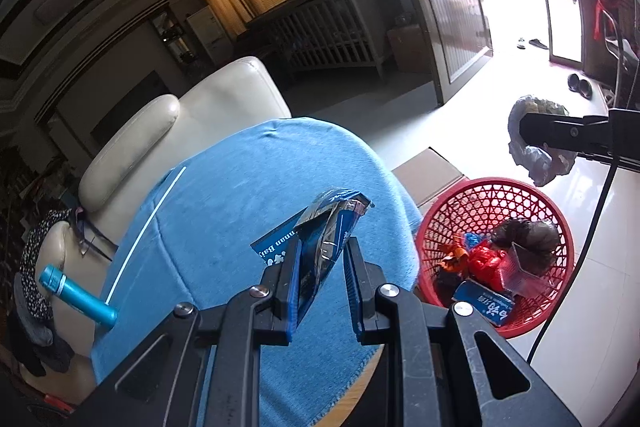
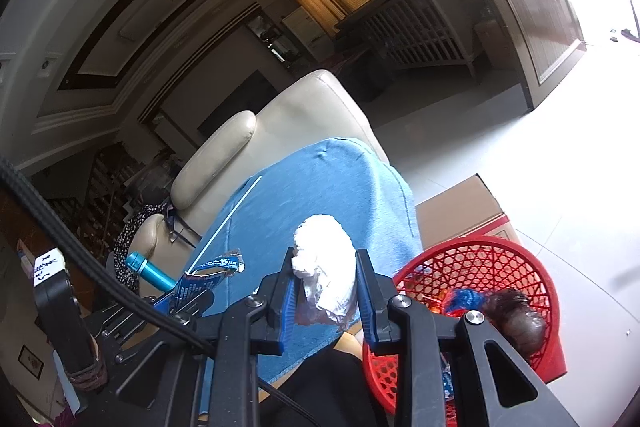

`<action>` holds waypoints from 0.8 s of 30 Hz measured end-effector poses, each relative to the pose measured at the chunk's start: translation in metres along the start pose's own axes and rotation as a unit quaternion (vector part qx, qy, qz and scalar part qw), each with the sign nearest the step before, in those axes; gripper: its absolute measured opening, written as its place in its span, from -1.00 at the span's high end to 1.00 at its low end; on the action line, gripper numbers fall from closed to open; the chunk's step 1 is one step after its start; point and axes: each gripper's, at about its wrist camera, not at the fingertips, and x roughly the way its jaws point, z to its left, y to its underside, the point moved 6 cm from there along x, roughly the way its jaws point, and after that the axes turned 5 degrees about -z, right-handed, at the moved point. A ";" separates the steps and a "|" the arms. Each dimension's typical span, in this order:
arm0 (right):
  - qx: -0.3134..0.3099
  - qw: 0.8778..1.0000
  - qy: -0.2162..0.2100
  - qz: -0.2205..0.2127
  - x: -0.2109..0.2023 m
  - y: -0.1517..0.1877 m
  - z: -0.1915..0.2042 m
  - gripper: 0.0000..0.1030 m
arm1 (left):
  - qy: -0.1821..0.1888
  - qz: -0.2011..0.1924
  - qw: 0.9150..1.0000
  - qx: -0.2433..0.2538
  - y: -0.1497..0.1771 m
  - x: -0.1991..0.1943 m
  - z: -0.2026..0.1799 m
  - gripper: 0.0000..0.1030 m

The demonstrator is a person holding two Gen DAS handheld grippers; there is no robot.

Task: Collect trash
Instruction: 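Carry the white tissue and blue wrapper over to the red basket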

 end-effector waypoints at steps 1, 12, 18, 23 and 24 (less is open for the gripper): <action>0.002 1.000 0.002 -0.001 -0.001 -0.001 -0.003 0.44 | 0.003 0.000 1.000 0.002 -0.001 0.001 -0.003 0.57; 0.024 0.999 0.021 -0.010 -0.013 -0.004 -0.029 0.44 | 0.031 0.005 0.999 0.030 -0.007 0.010 -0.032 0.57; 0.032 0.999 0.029 -0.011 -0.014 -0.006 -0.042 0.44 | 0.044 0.014 0.998 0.039 -0.008 0.017 -0.046 0.57; 0.041 0.998 0.035 -0.011 -0.016 -0.006 -0.052 0.42 | 0.053 0.023 0.997 0.047 -0.008 0.022 -0.056 0.57; 0.042 0.998 0.037 -0.010 -0.016 -0.006 -0.055 0.42 | 0.055 0.024 0.997 0.048 -0.008 0.023 -0.058 0.57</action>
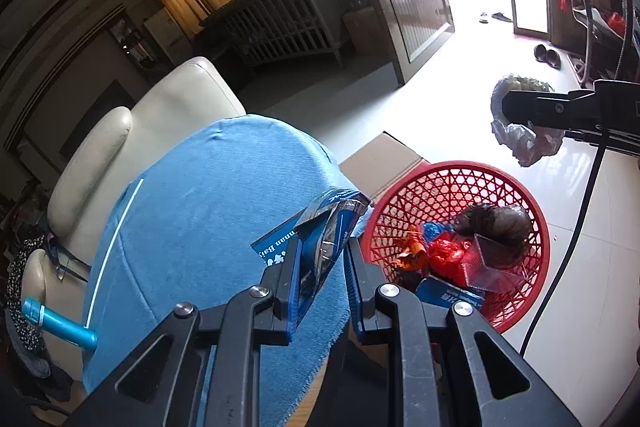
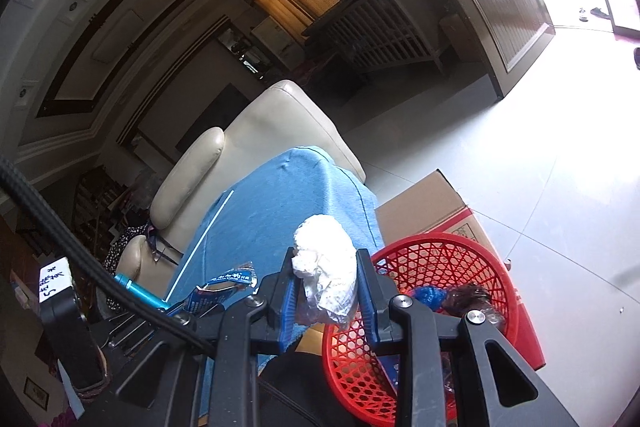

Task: Collect trash
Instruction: 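Carry the white tissue and blue wrapper over to the red basket, then open both grippers above the red basket to drop the tissue and wrapper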

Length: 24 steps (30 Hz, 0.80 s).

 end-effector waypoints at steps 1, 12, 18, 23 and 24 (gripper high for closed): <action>0.002 1.000 0.001 0.001 0.000 0.000 -0.002 0.41 | 0.003 0.002 1.000 0.001 0.000 0.001 -0.002 0.57; 0.000 0.999 0.052 -0.009 -0.003 -0.004 -0.029 0.41 | 0.094 0.001 0.996 0.003 -0.006 0.012 -0.033 0.56; 0.016 0.996 0.086 0.006 0.001 -0.002 -0.046 0.29 | 0.153 0.001 0.988 -0.006 -0.002 0.018 -0.045 -0.04; 0.023 0.996 0.089 0.006 0.002 -0.002 -0.046 -0.33 | 0.117 -0.025 0.993 -0.010 -0.004 0.008 -0.027 -0.25; 0.019 0.996 0.090 0.005 0.002 -0.003 -0.044 -0.33 | 0.104 -0.026 0.994 -0.014 -0.003 0.007 -0.019 -0.25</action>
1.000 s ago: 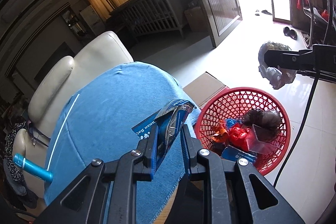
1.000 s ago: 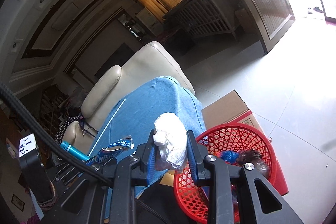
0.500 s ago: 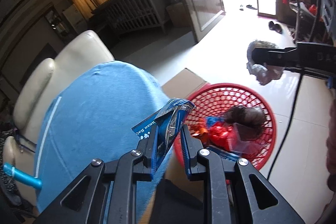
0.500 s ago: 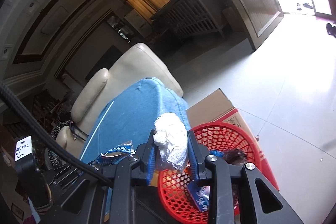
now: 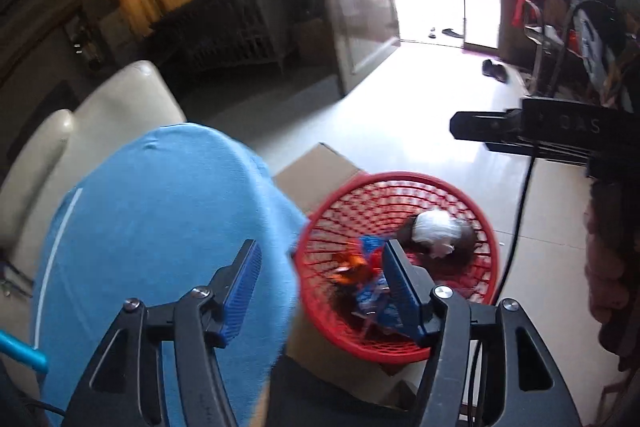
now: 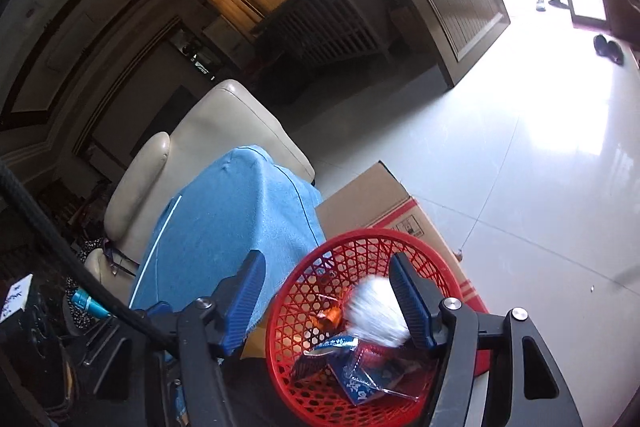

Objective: Collect trash

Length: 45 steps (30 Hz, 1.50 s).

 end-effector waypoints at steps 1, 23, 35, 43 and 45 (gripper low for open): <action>-0.006 1.000 -0.001 0.000 0.000 -0.001 0.004 -0.33 | -0.011 -0.003 1.000 -0.006 0.000 -0.003 0.007 -0.25; -0.211 0.974 -0.072 -0.027 -0.017 0.036 0.206 -0.33 | -0.292 -0.068 0.942 -0.149 0.053 -0.138 0.182 -0.73; -0.298 0.947 -0.111 -0.043 -0.033 0.078 0.302 -0.33 | -0.348 -0.074 0.906 -0.229 0.109 -0.201 0.243 -0.74; -0.344 0.928 -0.135 -0.043 -0.038 0.110 0.364 -0.33 | -0.393 -0.073 0.877 -0.265 0.146 -0.241 0.272 -0.74; -0.355 0.923 -0.140 -0.040 -0.038 0.122 0.379 -0.33 | -0.399 -0.073 0.873 -0.272 0.156 -0.251 0.278 -0.74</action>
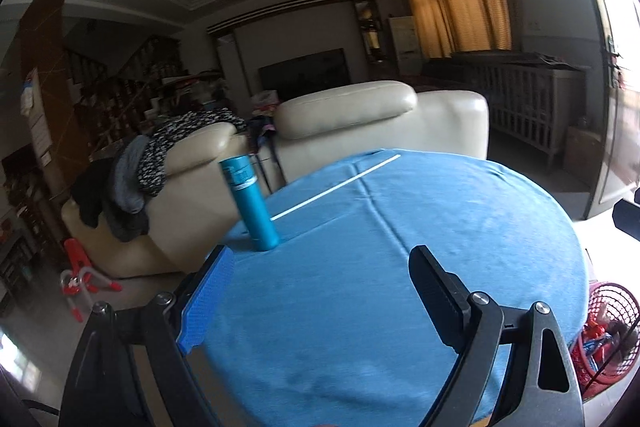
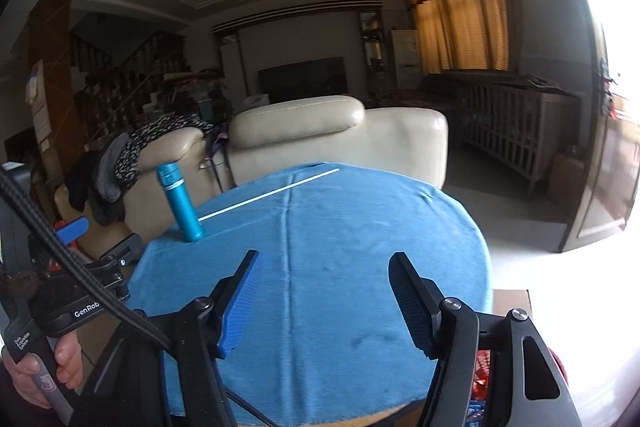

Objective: Collect trash

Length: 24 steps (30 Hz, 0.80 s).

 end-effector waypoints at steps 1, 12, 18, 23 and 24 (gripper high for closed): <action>-0.005 1.000 -0.005 0.001 0.001 0.000 0.008 -0.33 | -0.003 0.001 1.000 -0.002 0.001 0.000 0.006 -0.74; -0.064 0.997 -0.038 0.004 0.009 0.001 0.078 -0.33 | -0.036 -0.002 0.999 -0.036 0.010 -0.007 0.056 -0.74; -0.070 0.996 -0.047 -0.003 0.007 -0.003 0.098 -0.33 | -0.046 0.000 0.998 -0.046 0.015 -0.009 0.074 -0.74; -0.078 0.996 -0.046 -0.002 0.006 -0.001 0.108 -0.33 | -0.054 -0.002 0.997 -0.055 0.019 -0.013 0.088 -0.74; -0.080 0.996 -0.044 0.000 0.007 0.000 0.110 -0.33 | -0.055 -0.002 0.997 -0.056 0.020 -0.013 0.090 -0.74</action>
